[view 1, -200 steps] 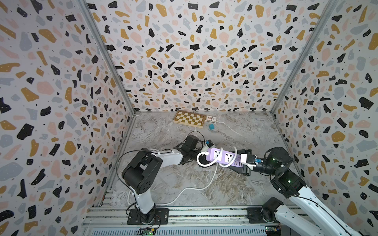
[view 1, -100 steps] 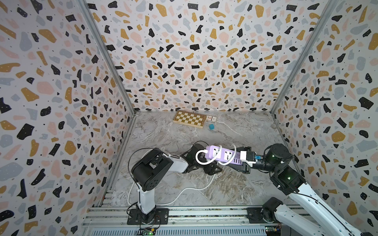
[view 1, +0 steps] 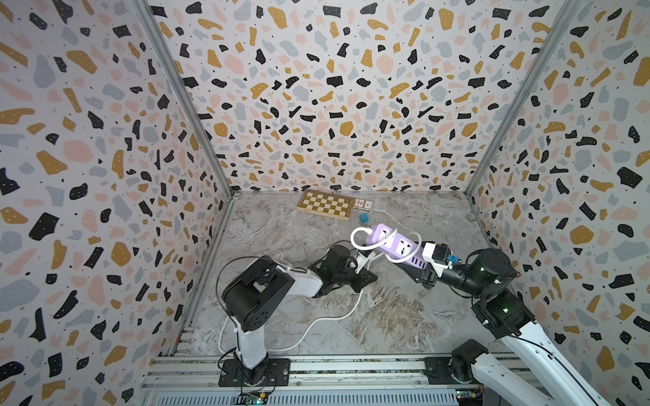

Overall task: Wrap the cord around the power strip
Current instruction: Wrap the power cord around the power strip.

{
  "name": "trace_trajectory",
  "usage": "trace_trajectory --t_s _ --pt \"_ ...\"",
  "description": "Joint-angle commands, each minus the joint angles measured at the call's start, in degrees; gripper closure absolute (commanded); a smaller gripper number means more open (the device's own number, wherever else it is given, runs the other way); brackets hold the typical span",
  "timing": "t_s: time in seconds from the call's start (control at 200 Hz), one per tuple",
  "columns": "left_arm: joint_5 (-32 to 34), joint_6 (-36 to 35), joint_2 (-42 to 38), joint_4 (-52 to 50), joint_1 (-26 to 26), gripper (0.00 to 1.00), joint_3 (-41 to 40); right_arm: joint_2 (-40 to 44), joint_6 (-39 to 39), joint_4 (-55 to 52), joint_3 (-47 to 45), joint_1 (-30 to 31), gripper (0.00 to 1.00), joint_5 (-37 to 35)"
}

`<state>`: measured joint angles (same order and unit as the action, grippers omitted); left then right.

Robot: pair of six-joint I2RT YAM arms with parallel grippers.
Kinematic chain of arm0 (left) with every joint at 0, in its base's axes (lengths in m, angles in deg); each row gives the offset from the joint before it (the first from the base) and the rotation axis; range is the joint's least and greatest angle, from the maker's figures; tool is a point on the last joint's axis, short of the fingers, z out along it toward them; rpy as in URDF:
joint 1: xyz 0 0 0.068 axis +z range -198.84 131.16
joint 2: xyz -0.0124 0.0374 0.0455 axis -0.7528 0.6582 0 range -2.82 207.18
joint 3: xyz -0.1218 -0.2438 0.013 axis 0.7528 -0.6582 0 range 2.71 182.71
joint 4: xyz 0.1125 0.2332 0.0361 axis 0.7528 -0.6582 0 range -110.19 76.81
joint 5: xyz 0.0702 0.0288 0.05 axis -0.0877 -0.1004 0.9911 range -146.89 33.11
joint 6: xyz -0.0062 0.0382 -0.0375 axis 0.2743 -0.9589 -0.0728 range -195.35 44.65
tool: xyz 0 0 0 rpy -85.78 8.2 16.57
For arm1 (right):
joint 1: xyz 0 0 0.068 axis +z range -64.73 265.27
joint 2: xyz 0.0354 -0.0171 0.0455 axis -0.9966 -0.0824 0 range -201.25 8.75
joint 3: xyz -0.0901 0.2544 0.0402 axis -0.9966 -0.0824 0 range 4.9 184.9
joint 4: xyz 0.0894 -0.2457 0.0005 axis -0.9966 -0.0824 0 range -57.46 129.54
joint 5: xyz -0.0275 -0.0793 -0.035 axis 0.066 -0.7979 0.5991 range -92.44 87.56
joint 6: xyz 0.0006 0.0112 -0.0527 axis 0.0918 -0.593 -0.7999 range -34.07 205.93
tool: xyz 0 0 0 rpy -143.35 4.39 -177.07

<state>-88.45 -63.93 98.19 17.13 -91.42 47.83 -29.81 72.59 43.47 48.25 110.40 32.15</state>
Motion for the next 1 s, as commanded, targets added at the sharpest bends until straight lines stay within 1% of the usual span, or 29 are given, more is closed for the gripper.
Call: trace_trajectory --t_s 0.0,0.05,0.08,0.14,0.295,0.355,0.496,0.541,0.586,0.636,0.701,0.731,0.881,0.941,0.996 --pt "8.35 -3.65 -8.6 -8.85 -0.04 1.0 -2.47 -0.27 6.89 1.47 0.95 -7.67 1.0 -7.25" --pt "10.66 -5.35 -12.45 -13.09 -0.08 1.0 -3.46 -0.88 9.8 1.56 0.2 -11.85 1.0 -8.33" --pt "12.43 -5.97 -15.49 -15.1 -0.04 1.0 -4.18 -0.78 10.61 1.9 -0.62 -13.34 1.0 -9.58" --pt "16.55 -7.71 -20.92 -19.02 -0.04 1.0 -5.5 -0.15 11.2 2.31 -2.37 -13.79 1.0 -13.48" --pt "23.51 -14.49 -33.92 -31.75 -0.04 1.0 -4.86 -0.19 10.35 0.01 -4.69 -14.92 1.0 -16.11" --pt "24.3 -18.22 -38.08 -36.2 -0.04 1.0 -3.65 -0.41 9.6 -0.47 -5.43 -15.23 1.0 -16.18" --pt "23.26 -26.91 -45.27 -41.26 -0.12 1.0 -1.29 -0.96 9.53 -0.64 -6.72 -15.63 1.0 -14.55" --pt "23.15 -29.0 -46.25 -44.74 -0.05 1.0 0.91 -1.69 8.63 -1.36 -6.96 -15.63 1.0 -13.47" --pt "21.62 -31.3 -46.67 -47.67 -0.13 1.0 3.54 -2.71 7.54 -2.62 -7.05 -15.63 1.0 -12.13" --pt "19.95 -33.16 -46.5 -50.12 -0.17 1.0 6.95 -4.15 5.81 -4.28 -7.05 -15.4 1.0 -10.37" --pt "17.93 -35.76 -45.48 -53.06 -0.65 1.0 11.57 -5.22 4.63 -5.69 -7.38 -14.35 1.0 -10.08" --pt "17.6 -36.73 -44.67 -54.36 -1.06 1.0 13.8 -5.28 4.02 -6.18 -7.62 -13.28 1.0 -10.54" --pt "18.63 -42.03 -39.97 -60.52 -3.0 1.0 25.63 -4.27 -0.06 -6.7 -9.5 -3.67 1.0 -16.27" --pt "18.12 -43.41 -38.35 -61.56 -3.13 1.0 29.49 -5.12 -1.7 -8.15 -9.43 -0.61 1.0 -17.62" --pt "17.62 -44.57 -36.64 -62.15 -3.23 1.0 32.63 -5.68 -3.85 -9.37 -9.51 2.07 1.0 -17.29"
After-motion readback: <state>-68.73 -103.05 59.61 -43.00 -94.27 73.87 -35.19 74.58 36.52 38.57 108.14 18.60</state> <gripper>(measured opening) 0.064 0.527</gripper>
